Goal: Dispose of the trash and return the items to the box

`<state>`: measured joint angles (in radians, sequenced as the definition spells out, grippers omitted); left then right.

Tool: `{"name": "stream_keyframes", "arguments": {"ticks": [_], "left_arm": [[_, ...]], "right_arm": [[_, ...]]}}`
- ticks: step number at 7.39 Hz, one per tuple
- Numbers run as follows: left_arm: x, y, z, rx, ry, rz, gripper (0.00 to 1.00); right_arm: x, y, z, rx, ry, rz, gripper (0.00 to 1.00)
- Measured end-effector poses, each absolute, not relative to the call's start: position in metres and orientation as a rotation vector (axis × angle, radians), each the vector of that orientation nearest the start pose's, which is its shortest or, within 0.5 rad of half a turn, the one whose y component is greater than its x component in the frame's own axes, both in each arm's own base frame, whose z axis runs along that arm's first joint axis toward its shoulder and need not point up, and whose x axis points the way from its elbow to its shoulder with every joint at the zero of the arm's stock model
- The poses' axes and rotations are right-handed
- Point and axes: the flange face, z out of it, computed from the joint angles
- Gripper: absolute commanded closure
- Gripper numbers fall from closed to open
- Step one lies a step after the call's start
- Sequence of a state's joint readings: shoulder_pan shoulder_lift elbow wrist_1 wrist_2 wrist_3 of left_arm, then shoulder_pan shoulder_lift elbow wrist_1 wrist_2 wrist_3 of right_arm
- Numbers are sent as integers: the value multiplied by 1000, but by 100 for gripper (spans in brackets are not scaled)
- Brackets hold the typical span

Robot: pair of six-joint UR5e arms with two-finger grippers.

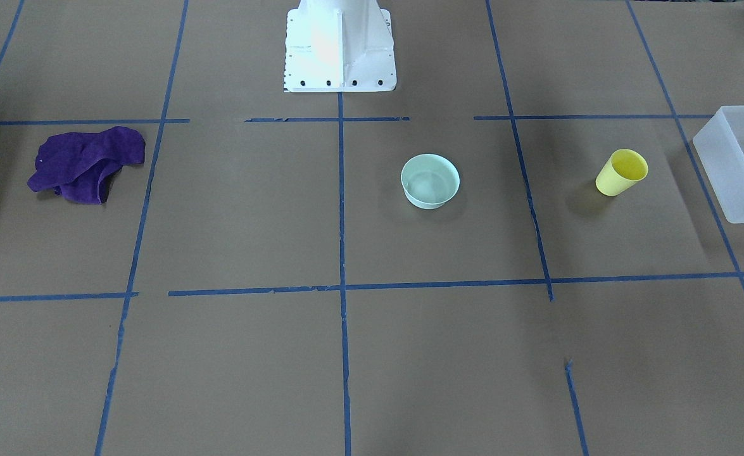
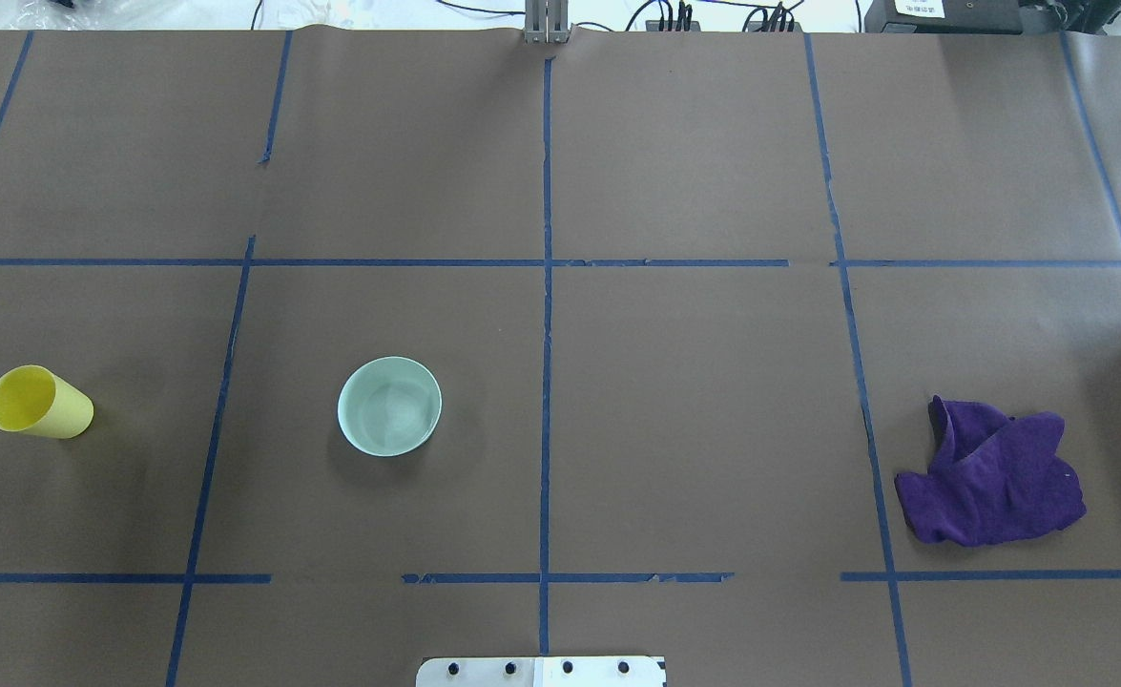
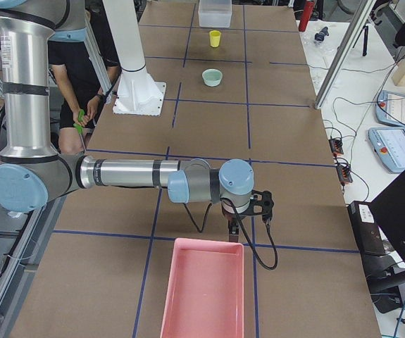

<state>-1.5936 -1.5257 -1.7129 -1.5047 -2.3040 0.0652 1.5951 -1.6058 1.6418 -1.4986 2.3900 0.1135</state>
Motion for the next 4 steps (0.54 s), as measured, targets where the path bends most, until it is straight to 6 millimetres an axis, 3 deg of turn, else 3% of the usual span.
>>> {"name": "stream_keyframes", "arguments": {"ticks": [2, 4], "left_arm": [[-76, -473, 611, 76, 732, 51, 0], [-68, -475, 583, 98, 735, 8, 0]], "right_arm": [[72, -483, 628, 68, -823, 86, 0], [72, -484, 625, 73, -824, 86, 0]]}}
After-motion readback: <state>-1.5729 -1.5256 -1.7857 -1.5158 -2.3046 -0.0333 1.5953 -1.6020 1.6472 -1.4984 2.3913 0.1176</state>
